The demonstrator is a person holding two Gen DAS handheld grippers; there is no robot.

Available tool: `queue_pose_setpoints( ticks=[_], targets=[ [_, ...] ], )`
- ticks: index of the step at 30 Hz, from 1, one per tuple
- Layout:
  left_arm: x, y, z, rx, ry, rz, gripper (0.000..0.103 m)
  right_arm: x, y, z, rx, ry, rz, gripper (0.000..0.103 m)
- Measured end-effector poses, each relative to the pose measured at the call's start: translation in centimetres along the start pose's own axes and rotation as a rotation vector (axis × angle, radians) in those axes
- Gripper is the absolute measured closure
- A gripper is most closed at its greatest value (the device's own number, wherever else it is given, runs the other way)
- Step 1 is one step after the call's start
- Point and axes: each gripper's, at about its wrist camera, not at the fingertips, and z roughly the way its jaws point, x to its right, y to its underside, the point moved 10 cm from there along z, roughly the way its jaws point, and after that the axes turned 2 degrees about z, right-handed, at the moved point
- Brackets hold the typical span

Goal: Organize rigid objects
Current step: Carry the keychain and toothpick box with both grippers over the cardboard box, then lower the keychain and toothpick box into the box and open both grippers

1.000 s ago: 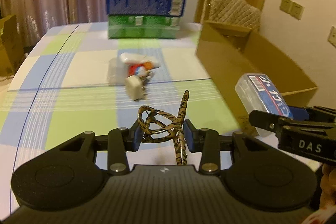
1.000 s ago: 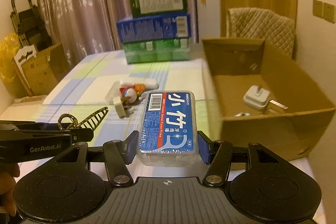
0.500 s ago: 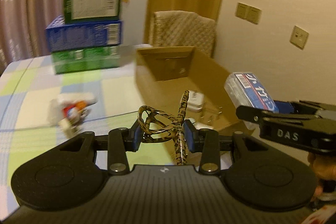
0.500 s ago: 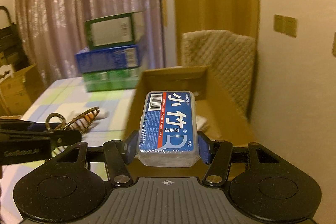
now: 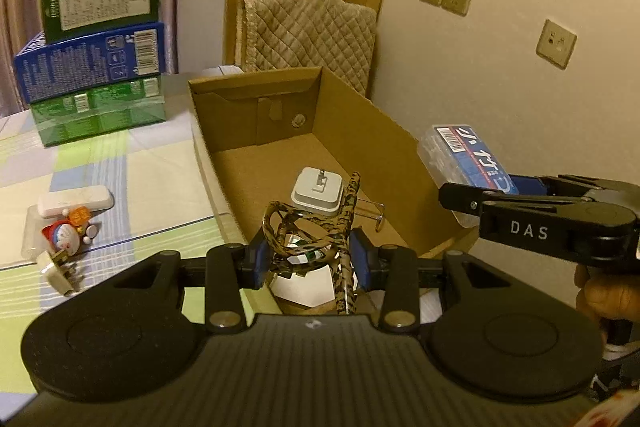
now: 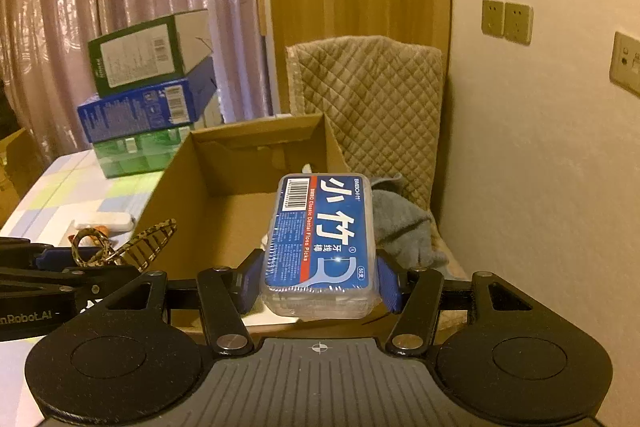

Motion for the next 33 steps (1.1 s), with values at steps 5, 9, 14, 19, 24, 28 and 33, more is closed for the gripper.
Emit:
queue_pose_setpoints(
  ticks=[5,9,14,19,24,28,33],
  targets=[
    [0.0,0.2,1.0,-0.021,-0.005,0.007,0.068,0.9,0.6,1.1,-0.023,0.001,0.015,0.049],
    [0.2,0.2,1.6,-0.033,0.0,0.003,0.068,1.2,0.7,1.4,-0.027,0.001,0.017,0.049],
    [0.6,-0.1,2.0,-0.031,0.004,0.016,0.069,1.1,0.5,1.6,-0.03,-0.003,0.019,0.049],
    [0.4,-0.4,1.6,-0.019,0.0,0.006,0.069,1.0,0.6,1.6,-0.03,-0.007,0.017,0.049],
    [-0.4,-0.4,0.7,-0.006,-0.009,-0.015,0.069,1.0,0.6,1.5,-0.029,-0.006,0.018,0.049],
    [-0.8,-0.3,0.3,-0.002,-0.013,-0.025,0.069,1.0,0.6,1.6,-0.03,-0.006,0.014,0.049],
    [-1.0,-0.1,0.1,-0.004,-0.012,-0.028,0.069,0.9,0.7,1.4,-0.032,-0.004,0.013,0.049]
  ],
)
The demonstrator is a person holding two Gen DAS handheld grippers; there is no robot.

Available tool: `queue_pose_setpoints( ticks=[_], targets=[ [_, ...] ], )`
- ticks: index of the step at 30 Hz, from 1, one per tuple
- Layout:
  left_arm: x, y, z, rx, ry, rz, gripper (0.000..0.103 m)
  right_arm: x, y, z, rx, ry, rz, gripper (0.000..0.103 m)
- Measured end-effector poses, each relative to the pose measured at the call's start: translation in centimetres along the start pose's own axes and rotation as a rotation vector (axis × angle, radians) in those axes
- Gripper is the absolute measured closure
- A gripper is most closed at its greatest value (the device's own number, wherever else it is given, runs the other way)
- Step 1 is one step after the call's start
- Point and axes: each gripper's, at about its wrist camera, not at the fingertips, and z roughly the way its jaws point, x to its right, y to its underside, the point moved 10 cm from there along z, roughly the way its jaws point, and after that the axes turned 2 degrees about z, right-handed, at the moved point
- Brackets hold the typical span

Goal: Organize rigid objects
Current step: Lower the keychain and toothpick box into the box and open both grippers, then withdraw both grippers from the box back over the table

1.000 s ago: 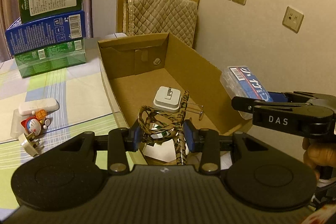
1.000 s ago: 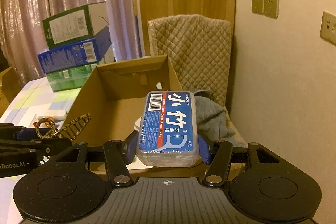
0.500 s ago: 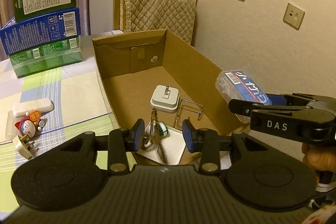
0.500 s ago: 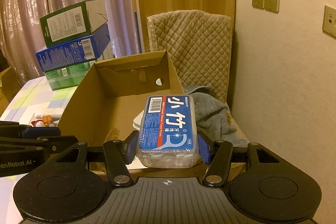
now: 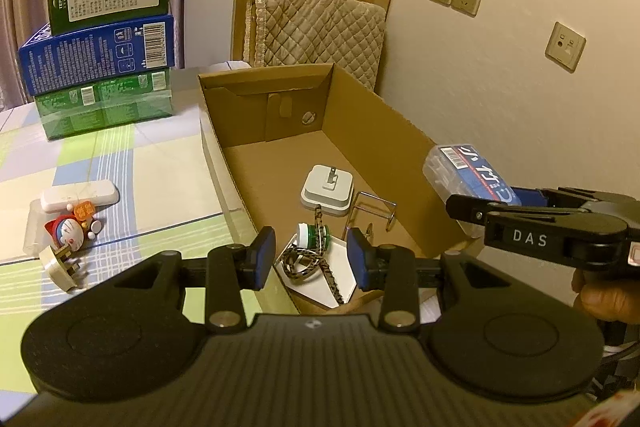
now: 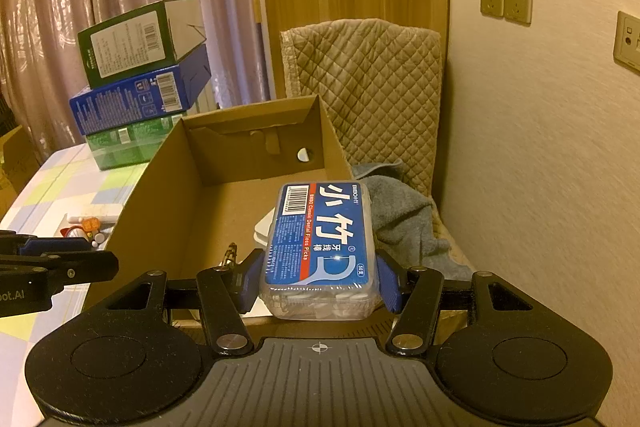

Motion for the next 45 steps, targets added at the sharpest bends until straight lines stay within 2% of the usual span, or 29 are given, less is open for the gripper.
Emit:
queue_pose_setpoints(
  ticks=[23,29,35,45],
  targets=[
    [-0.3,0.5,-0.6,0.006,0.004,-0.024,0.069,-0.9,0.1,0.0,0.008,-0.015,-0.014,0.048],
    [-1.1,0.7,-1.8,0.021,-0.004,-0.041,0.069,-1.3,0.2,-1.5,0.027,-0.014,-0.008,0.048],
    [-2.5,1.3,-3.6,0.034,-0.02,-0.063,0.069,-3.5,0.3,-3.8,0.056,-0.045,-0.017,0.048],
    [-6.8,3.3,-7.9,0.051,-0.084,-0.12,0.069,-9.5,1.4,-7.5,0.069,-0.132,-0.025,0.047]
  ],
)
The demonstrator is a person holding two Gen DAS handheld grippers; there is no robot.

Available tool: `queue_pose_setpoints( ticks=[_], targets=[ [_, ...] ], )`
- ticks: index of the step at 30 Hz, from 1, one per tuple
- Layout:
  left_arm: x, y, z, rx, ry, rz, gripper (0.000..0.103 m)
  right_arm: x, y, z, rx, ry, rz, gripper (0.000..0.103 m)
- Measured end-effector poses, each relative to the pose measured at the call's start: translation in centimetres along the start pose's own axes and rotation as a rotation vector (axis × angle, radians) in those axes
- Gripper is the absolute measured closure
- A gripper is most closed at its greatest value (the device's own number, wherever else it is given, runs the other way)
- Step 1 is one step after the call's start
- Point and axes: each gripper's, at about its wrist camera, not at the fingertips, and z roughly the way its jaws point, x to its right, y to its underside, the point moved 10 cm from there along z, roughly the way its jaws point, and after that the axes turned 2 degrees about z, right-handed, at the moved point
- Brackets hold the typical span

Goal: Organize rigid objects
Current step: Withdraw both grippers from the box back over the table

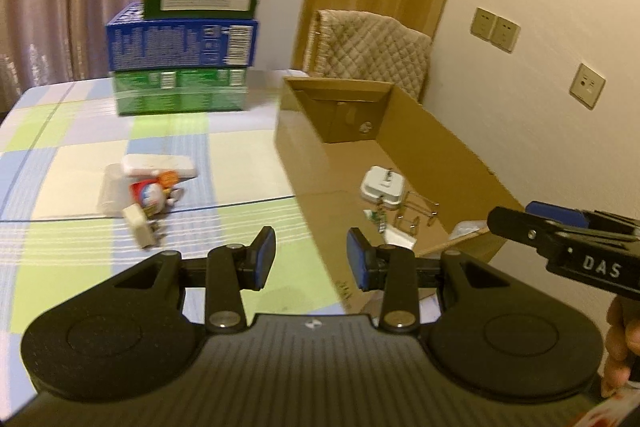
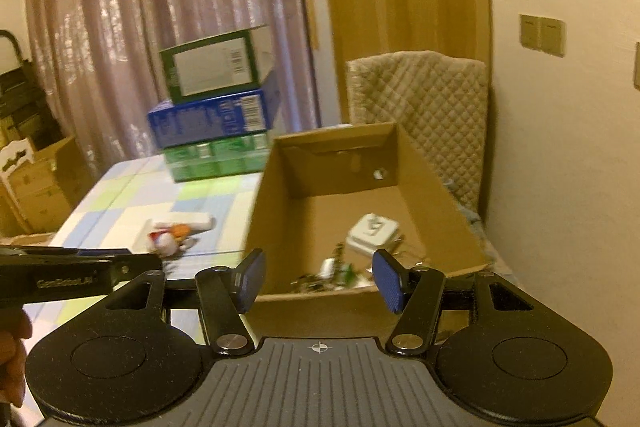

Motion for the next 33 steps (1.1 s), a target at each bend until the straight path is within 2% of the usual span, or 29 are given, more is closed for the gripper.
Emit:
queue_pose_setpoints(
  ticks=[11,19,23,28,33],
  targets=[
    [-6.2,2.3,-4.2,-0.001,-0.093,-0.058,0.069,-6.6,1.2,-0.4,-0.018,-0.084,-0.053,0.046],
    [-9.2,3.7,-5.2,-0.009,-0.126,-0.078,0.067,-9.8,2.5,0.2,-0.047,-0.122,-0.085,0.045],
    [-10.9,4.4,-5.4,-0.016,-0.149,-0.067,0.059,-10.8,3.1,0.6,-0.064,-0.126,-0.105,0.045],
    [-13.3,4.9,-5.9,-0.017,-0.183,-0.052,0.055,-11.7,3.7,0.6,-0.075,-0.124,-0.126,0.041],
    [-14.4,4.8,-6.8,-0.011,-0.194,-0.014,0.043,-13.0,3.9,0.1,-0.063,-0.132,-0.149,0.039]
  ],
)
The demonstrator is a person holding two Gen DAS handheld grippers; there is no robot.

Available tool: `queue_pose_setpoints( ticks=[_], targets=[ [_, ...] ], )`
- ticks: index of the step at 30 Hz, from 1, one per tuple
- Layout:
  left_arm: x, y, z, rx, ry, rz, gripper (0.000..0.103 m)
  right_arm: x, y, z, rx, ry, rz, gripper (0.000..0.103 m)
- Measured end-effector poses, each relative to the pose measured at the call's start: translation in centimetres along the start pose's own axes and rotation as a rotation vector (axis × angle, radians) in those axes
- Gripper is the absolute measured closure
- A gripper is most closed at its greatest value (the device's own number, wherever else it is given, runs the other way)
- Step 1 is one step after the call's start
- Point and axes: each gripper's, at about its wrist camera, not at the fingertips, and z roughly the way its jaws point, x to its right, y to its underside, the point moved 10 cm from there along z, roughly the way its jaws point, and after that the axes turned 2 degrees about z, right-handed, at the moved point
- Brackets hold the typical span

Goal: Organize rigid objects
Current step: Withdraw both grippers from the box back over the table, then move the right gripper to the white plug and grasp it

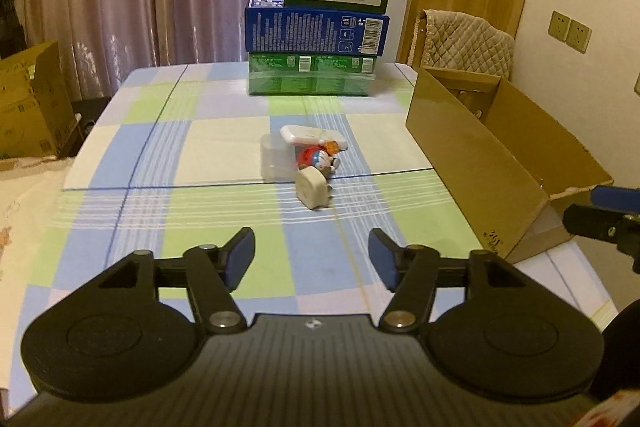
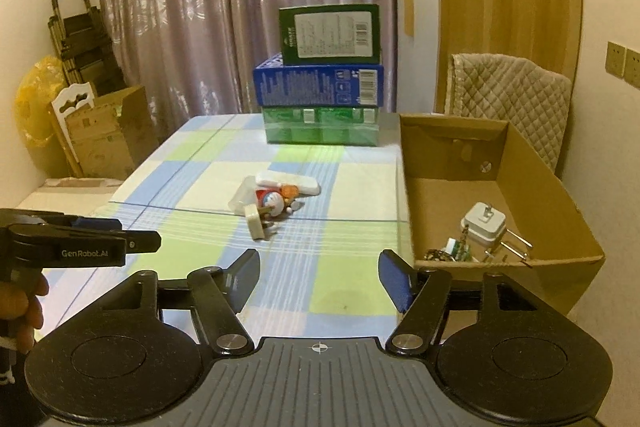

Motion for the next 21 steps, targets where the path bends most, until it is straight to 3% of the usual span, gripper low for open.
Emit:
queue_pose_setpoints(
  ticks=[11,21],
  targets=[
    [-2.7,-0.1,1.5,-0.015,-0.03,0.014,0.031,-3.3,0.0,3.0,-0.002,-0.061,-0.021,0.037],
    [-5.8,-0.1,7.5,-0.043,-0.054,-0.005,0.028,-3.9,0.1,11.8,-0.032,-0.114,-0.036,0.037]
  ],
)
